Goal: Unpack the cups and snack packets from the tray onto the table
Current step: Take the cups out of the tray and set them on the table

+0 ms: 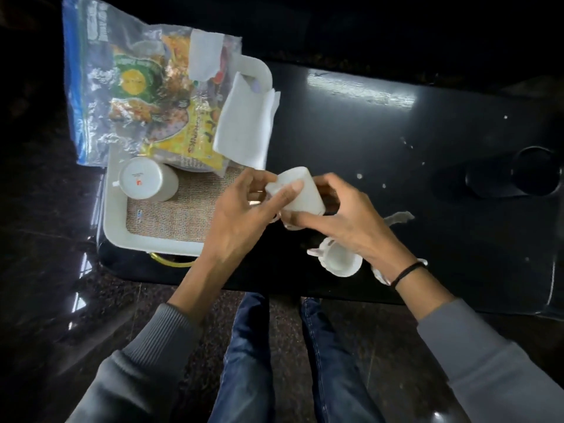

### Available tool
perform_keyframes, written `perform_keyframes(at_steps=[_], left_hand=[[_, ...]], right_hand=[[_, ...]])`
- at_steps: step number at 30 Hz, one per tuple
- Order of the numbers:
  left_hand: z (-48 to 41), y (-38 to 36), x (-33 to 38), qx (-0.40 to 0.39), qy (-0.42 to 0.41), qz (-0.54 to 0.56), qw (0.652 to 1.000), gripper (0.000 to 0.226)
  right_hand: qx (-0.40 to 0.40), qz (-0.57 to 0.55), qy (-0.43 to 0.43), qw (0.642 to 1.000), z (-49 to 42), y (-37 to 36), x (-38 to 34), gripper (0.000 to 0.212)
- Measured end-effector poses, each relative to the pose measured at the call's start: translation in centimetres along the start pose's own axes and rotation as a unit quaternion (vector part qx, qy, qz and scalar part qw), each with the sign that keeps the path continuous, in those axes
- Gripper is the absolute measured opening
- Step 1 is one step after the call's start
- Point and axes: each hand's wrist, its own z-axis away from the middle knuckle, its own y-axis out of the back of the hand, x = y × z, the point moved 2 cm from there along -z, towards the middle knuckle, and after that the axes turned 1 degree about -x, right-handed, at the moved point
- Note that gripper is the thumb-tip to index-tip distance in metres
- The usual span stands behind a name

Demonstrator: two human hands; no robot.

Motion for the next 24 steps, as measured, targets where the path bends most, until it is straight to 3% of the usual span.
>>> perform_keyframes(at_steps=[6,16,24], left_hand=[[-1.2,-4.5,-0.5,-0.05,0.08,0.111,0.989,0.014],[-2.3,-9.3,-0.9,-0.069,0.062,0.009,0.996,0.016],[-3.0,-9.4,-1.2,-0.075,0.06,-0.005,0.995,0.016]], right_hand=[[0.026,-0.099,-0.128,0.986,0.0,3.6,4.4,0.064],[0.083,-0.095,-0.256,0.958,-0.4,4.5,6.4,0.075],[0.105,-0.04,-0.273,0.956,-1.2,3.9,6.3,0.081]])
